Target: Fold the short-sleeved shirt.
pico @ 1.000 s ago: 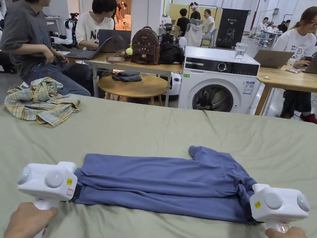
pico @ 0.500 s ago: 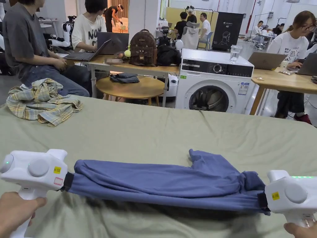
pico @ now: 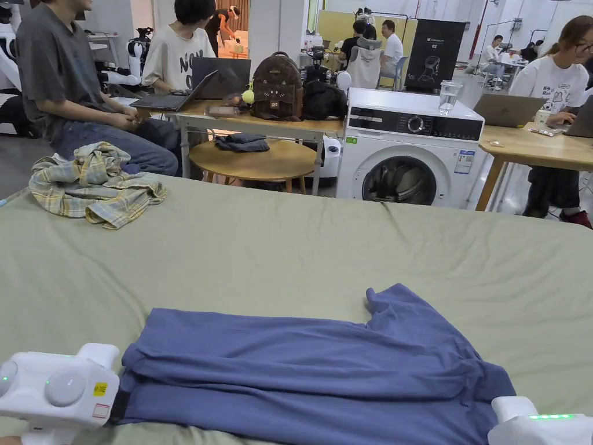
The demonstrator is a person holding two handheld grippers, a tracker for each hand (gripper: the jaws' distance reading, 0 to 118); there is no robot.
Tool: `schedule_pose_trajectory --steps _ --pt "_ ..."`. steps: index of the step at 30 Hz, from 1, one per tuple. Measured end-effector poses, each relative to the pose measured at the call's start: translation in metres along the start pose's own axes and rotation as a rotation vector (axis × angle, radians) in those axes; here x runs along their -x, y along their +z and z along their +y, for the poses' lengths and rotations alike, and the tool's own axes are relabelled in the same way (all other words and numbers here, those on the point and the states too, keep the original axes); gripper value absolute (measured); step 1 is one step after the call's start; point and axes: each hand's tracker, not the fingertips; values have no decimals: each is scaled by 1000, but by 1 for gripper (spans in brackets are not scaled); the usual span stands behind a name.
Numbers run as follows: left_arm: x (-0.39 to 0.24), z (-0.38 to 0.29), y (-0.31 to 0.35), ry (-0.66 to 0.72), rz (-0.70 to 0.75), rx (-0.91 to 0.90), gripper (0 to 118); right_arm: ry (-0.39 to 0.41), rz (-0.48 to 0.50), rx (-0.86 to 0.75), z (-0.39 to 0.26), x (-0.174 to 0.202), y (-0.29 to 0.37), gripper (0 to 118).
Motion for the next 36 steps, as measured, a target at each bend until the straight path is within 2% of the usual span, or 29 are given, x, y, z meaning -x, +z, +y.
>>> schedule_pose_trajectory --steps 5,7,9,10,11,13,17,18,19,20,21,22,23,29,36 --pt "-3 7 -7 -3 20 -6 0 -1 -19 -7 6 5 -3 3" --pt "-3 11 -1 27 14 -5 0 6 -36 -11 9 8 6 13" --pt "-6 16 5 33 20 -17 16 4 -78 -65 16 11 24 38" --pt "-9 18 11 26 36 -45 29 -5 -83 -121 20 14 35 43" --pt "-14 20 20 18 37 -75 34 -12 -80 -162 26 15 44 44" --pt "-21 27 35 14 30 -152 35 -42 -67 -261 40 20 63 47" --pt "-39 32 60 -11 7 -349 34 -79 -24 -444 62 37 83 45" --pt "-45 33 64 -15 23 -392 34 -85 -11 -503 66 43 86 37" --pt "-51 31 68 -21 35 -439 30 -90 -4 -538 69 49 88 14" --pt "-57 29 70 -33 53 -485 17 -96 1 -553 72 54 90 3" --pt "-62 29 71 -44 66 -512 17 -105 18 -575 76 59 91 0" --pt "-66 30 72 -49 69 -532 12 -114 24 -597 79 64 91 0" --pt "-69 31 70 -46 77 -527 0 -119 13 -610 80 69 91 0" --pt "-63 63 55 -23 81 -482 0 -122 62 -602 97 86 80 0" --pt "-14 145 -12 17 52 -236 0 -93 109 -536 112 94 55 0"
